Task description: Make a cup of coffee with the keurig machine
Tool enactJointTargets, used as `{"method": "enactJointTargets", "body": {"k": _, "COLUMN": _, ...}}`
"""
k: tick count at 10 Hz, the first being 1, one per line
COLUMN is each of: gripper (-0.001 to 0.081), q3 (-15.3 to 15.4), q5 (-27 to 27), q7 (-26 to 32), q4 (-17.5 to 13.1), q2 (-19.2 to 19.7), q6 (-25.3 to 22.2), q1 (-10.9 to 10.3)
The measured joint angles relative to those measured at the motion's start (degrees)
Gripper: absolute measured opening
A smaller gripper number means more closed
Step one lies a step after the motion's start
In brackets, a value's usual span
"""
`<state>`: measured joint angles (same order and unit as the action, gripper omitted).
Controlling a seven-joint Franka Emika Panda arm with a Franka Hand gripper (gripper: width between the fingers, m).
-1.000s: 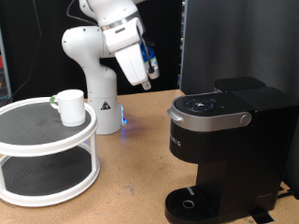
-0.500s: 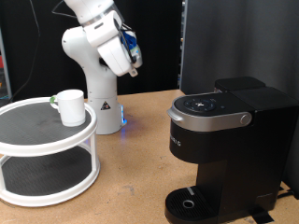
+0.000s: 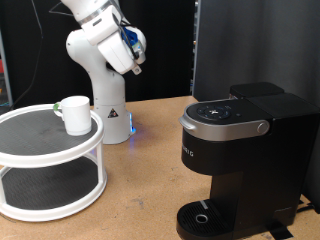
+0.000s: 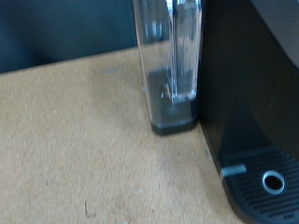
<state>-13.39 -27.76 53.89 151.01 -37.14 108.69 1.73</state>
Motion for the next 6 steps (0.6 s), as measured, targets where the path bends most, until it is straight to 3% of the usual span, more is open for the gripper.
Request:
{"method": "enactJointTargets", "body": {"k": 2, "gripper": 0.0001, "q3": -3.7, "q5": -1.7, "q7": 6.0, "q4": 2.4, "q2": -3.1, "q6": -0.6, "q1": 0.1}}
{"method": "enactJointTargets", "body": {"k": 4, "gripper": 0.0001, "q3": -7.5, "q5": 0.9, "q7": 10.8, "q4": 3.3, "q2": -6.3, "q6": -6.1, "q1": 0.9}}
{"method": "enactJointTargets", "body": {"k": 6, "gripper": 0.0001, "q3": -8.3, "q5": 2.0, "q7": 11.2, "q4": 3.4, "q2": -7.5, "q6": -7.9, "q1": 1.4}}
